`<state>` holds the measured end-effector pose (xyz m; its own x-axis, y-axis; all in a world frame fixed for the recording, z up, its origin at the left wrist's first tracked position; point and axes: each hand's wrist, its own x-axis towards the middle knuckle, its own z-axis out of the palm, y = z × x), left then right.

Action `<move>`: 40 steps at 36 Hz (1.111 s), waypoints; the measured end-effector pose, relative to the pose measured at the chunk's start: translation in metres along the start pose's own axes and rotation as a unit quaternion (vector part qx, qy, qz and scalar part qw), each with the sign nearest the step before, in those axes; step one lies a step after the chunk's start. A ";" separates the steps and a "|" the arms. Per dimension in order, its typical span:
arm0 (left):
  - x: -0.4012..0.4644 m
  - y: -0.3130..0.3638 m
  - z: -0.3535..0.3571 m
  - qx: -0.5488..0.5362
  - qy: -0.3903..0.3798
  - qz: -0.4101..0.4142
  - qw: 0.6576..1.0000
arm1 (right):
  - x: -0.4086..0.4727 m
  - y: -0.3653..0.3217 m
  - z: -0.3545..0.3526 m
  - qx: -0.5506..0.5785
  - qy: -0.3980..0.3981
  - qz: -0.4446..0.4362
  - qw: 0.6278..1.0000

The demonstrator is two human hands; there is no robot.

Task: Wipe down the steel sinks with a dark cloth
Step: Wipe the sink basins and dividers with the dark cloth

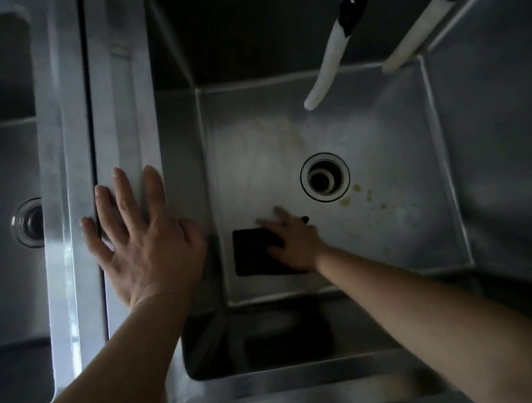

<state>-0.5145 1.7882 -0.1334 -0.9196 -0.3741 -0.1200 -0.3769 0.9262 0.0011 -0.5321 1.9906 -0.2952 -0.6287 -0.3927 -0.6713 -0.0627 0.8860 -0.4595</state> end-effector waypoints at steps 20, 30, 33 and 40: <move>-0.043 0.089 0.014 -0.184 -0.124 0.150 0.963 | -0.060 0.180 -0.057 0.157 0.010 0.395 0.905; -0.040 0.138 0.178 -0.248 -0.332 -0.409 0.813 | -0.067 0.193 -0.046 0.164 0.010 0.348 0.923; -0.036 0.159 0.194 -0.291 -0.260 -0.468 0.793 | -0.066 0.189 -0.042 0.183 0.023 0.336 0.923; 0.007 0.164 0.229 -0.243 -0.124 -0.414 0.868 | -0.062 0.191 -0.031 0.208 0.030 0.324 0.922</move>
<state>-0.5571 1.9483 -0.3614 -0.2819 -0.8251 -0.4897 -0.9551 0.1929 0.2248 -0.5293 2.1914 -0.3232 -0.4727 0.2116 -0.8555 0.6360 0.7539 -0.1649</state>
